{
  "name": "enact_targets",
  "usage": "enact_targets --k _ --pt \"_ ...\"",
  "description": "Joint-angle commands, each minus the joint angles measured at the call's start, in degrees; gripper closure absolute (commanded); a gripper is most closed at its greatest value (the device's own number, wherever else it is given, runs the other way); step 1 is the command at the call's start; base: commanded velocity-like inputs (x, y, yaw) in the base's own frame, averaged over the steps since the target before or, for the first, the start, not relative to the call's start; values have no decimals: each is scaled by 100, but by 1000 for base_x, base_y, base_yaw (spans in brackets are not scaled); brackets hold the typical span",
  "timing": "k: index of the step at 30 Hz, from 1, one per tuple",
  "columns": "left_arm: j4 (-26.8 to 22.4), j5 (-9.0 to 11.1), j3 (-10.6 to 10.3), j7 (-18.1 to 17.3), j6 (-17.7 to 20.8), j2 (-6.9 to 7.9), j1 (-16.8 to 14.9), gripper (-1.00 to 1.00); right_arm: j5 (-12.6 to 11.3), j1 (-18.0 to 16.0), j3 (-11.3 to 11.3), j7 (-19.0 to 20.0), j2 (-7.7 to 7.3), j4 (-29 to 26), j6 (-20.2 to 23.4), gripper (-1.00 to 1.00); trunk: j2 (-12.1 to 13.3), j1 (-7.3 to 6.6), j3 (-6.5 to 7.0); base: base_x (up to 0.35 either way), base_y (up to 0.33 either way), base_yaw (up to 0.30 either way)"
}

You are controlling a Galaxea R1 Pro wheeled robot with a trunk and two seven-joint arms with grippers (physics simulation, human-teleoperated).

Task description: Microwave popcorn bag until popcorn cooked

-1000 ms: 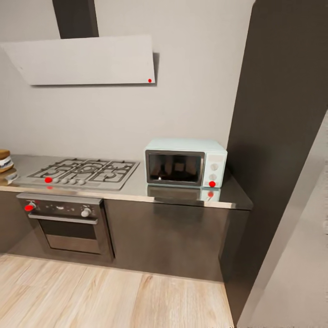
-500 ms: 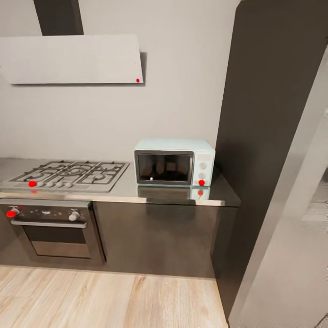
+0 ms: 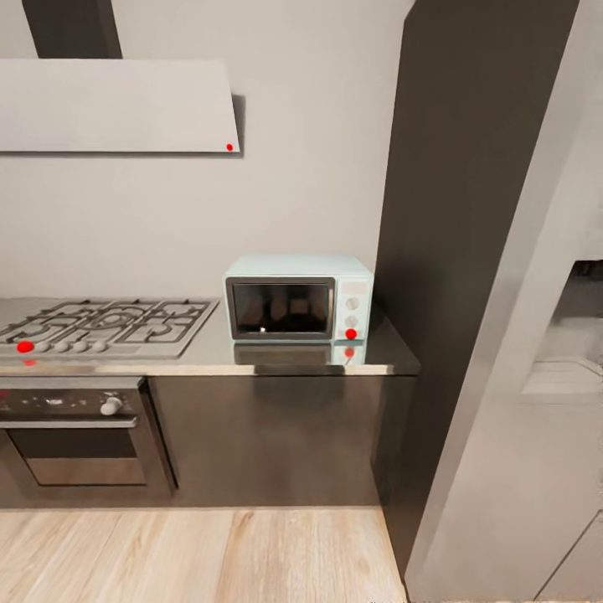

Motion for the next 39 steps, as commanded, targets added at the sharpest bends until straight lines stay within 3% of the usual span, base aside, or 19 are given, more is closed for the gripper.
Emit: enact_targets --k 1,6,21,39 --pt "0 128 5 3 -12 -1 1 -100 2 -1 3 -1 0 4 -22 -100 -2 0 -4 0 0 -157" --pt "3 322 4 10 -20 -1 1 -100 -2 -1 3 -1 0 4 -17 -100 -2 0 -4 0 0 -151" --pt "4 331 10 4 -21 -7 1 -100 -3 -1 3 -1 -37 27 -13 -100 -2 0 -4 0 7 -9" --pt "4 333 4 13 -21 -1 1 -100 -2 -1 3 -1 -68 30 -11 -100 -2 0 -4 0 154 0"
